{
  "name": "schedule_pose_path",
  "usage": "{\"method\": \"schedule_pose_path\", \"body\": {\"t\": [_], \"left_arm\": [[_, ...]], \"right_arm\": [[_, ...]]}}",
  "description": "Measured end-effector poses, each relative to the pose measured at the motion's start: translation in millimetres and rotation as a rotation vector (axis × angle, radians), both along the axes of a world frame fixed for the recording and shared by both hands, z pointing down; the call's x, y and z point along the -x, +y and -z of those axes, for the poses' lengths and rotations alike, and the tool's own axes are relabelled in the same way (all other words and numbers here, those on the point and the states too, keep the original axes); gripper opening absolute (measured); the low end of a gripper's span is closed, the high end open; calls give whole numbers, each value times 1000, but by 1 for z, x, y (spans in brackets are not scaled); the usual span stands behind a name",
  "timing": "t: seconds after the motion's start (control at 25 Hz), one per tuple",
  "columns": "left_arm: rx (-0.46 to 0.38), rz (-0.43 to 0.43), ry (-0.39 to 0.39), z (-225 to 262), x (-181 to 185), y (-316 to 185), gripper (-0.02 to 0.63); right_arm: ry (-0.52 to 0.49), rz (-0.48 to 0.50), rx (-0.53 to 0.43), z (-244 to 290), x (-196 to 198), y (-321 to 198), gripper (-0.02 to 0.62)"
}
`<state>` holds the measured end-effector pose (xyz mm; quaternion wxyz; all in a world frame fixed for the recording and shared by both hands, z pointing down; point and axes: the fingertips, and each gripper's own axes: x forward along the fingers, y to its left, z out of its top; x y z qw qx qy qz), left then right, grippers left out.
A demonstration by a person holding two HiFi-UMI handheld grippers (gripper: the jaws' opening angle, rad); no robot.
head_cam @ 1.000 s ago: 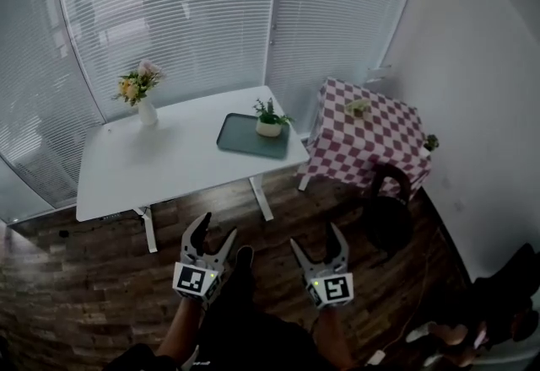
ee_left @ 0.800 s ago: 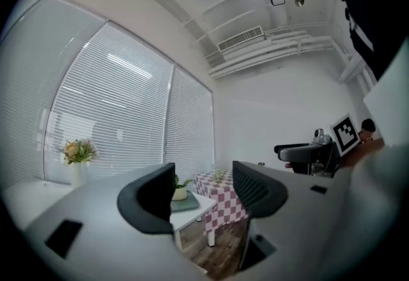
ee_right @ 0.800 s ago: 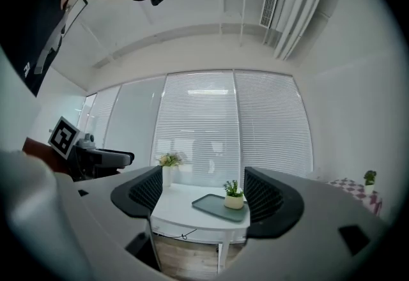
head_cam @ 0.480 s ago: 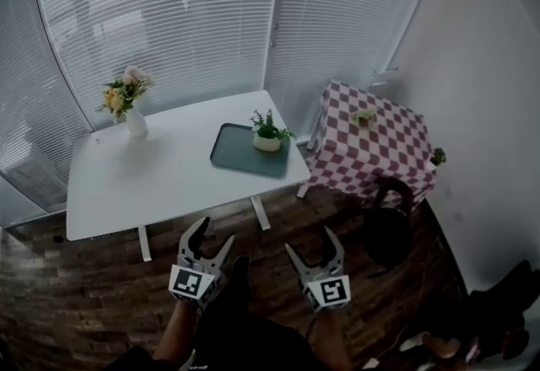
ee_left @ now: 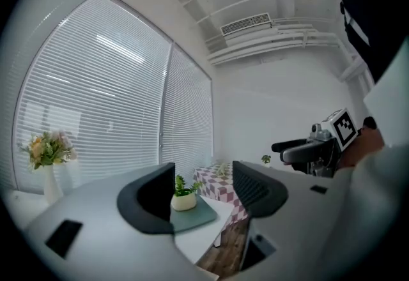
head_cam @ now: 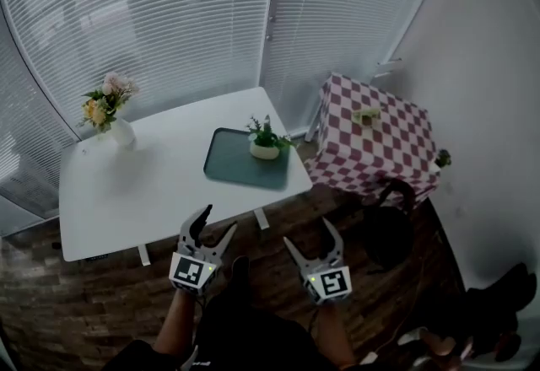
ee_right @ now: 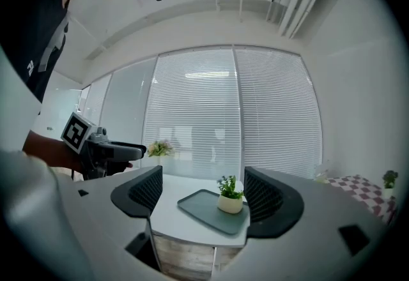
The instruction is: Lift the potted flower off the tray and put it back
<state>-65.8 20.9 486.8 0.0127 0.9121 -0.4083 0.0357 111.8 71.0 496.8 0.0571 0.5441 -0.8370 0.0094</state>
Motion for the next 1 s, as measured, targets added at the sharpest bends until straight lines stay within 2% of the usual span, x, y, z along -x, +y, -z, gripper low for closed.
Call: {"method": "schedule_pose_path", "body": {"t": [0.16,0.48,0.8,1.0], "left_arm": [[3,-18,-8,-1,-5,-41,262],[45,-75,-47,-23,-15,-103,262],[56,-129,-52,-31,-29,-150,262],[53,-146,-56,-33,-33,-173,262]], "right_arm": [[19,-4,20,-8,0,-33,365],[-30,-28,37,-19,3,-92,366],[-5,-85,62,-24,-7,-131,367],[-8,-81,66,-31,-5,-153,366]]}}
